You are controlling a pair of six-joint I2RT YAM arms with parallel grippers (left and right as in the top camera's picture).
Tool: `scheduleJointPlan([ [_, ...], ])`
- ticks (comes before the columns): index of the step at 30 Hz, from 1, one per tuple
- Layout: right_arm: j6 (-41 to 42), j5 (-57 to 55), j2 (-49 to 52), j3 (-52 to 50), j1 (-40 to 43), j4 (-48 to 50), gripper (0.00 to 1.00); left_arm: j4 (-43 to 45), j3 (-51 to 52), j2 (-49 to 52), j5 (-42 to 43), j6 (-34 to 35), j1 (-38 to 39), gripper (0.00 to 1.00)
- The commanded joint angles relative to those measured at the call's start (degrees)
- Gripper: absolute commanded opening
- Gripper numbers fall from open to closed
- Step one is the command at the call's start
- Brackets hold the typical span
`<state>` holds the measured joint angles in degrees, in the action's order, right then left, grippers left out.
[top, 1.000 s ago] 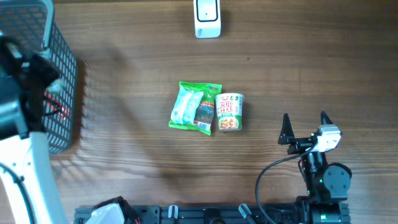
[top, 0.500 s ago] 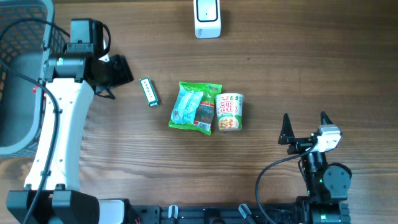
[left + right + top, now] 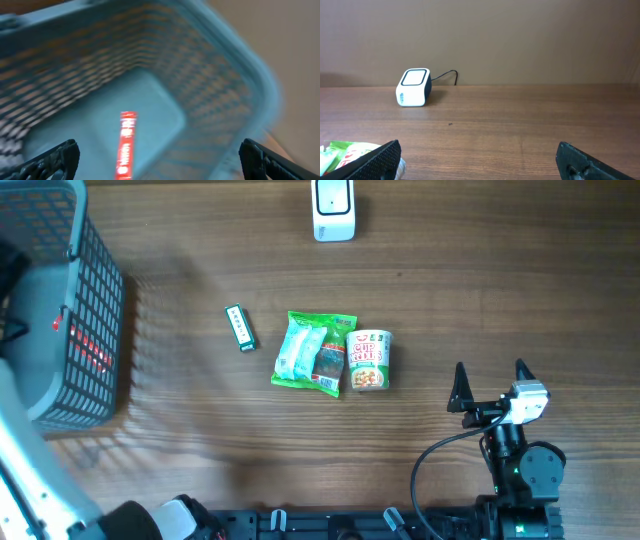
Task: Scan the item barcode
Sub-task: 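Reach the left gripper into the basket and grasp the red Nescafe sachet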
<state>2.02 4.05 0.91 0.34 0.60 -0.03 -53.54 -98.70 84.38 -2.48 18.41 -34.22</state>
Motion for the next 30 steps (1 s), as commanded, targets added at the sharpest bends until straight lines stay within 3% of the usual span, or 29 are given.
scheduleJointPlan([
  [1,-0.5,-0.1,-0.4,0.0,0.2,0.2,1.00,-2.6,0.2,8.0,0.1,1.8,-4.7,1.00],
  [5,-0.5,-0.1,-0.4,0.0,0.2,0.2,1.00,-4.6,0.2,17.8,0.1,1.7,-5.4,0.98],
  [10,-0.5,-0.1,-0.4,0.0,0.2,0.2,1.00,-4.3,0.2,29.2,3.3,-0.5,-5.0,0.84],
  [12,-0.5,-0.1,-0.4,0.0,0.2,0.2,1.00,-3.3,0.2,33.2,7.6,-4.5,-4.6,0.71],
  [19,-0.5,-0.1,-0.4,0.0,0.2,0.2,1.00,0.1,0.2,41.3,6.2,-4.9,-2.8,0.74],
  [23,-0.5,-0.1,-0.4,0.0,0.2,0.2,1.00,0.7,0.7,43.8,2.1,-4.5,-1.8,0.68],
  [25,-0.5,-0.1,-0.4,0.0,0.2,0.2,1.00,0.6,0.8,44.5,0.2,-4.5,-1.5,0.56],
  [27,-0.5,-0.1,-0.4,0.0,0.2,0.2,0.99,0.0,0.8,44.7,0.0,-4.7,-1.4,0.07],
  [30,-0.5,-0.1,-0.4,0.0,0.2,0.2,1.00,-0.6,0.4,42.2,0.2,-4.7,-1.6,0.04],
])
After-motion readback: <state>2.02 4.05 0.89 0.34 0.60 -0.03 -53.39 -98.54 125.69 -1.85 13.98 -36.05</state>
